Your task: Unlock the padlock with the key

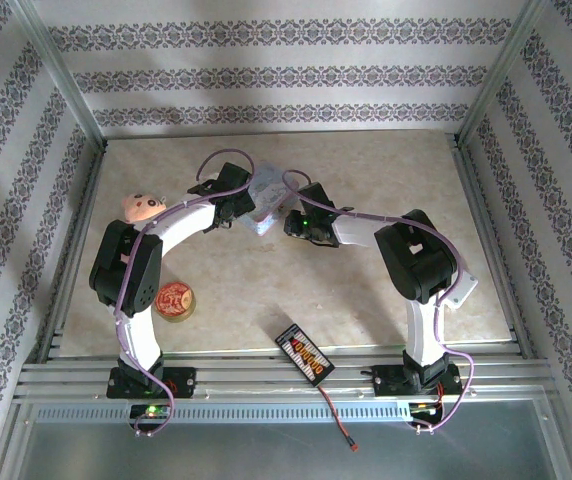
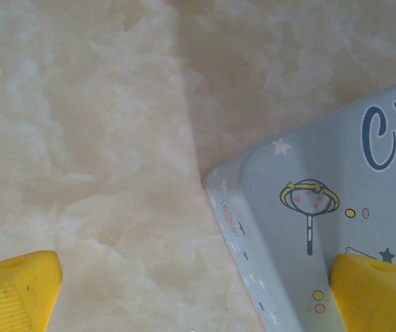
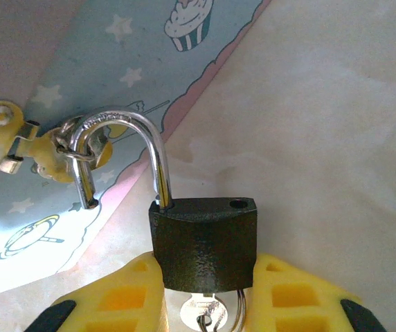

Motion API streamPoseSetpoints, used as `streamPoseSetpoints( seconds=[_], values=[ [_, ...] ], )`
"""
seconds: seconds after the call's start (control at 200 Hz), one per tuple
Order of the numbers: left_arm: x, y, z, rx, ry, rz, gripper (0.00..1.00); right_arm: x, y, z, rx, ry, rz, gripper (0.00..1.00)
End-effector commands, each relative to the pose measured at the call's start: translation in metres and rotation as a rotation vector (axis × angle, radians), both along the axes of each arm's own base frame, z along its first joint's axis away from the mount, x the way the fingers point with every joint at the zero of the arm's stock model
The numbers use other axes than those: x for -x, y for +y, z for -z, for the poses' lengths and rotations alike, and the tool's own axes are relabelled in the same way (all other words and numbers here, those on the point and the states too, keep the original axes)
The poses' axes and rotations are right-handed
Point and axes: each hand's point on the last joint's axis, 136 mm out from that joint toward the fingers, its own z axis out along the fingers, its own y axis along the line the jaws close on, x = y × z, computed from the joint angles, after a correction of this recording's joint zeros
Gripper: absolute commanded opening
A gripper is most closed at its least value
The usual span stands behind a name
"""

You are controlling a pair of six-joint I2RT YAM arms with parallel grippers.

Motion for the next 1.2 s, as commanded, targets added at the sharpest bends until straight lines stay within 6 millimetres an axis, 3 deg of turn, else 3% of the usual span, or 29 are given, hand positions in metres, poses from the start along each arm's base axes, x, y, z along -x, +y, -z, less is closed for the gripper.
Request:
streamPoseSetpoints(
  seconds=[0.0,0.59,1.194],
  values=[
    [0.0257,0.0133,0.0349,-0.052,0.137,-0.003,0.99,-0.0074,0.0193,-0.0081,-0.110,-0.044,-0.017,0.00],
    [0.0265,0.0146,0.0348,-0.058,0.143,-0.005,0.99,-0.0110,0.0223,-0.0114,-0.268,-0.034,0.088,0.00],
    [0.0319,0.0179,0.0364,-0.073,0.158,-0.007,0.99,-0.0106,0.0260,-0.0070,-0.295,-0.026,0.109,0.00]
  ],
)
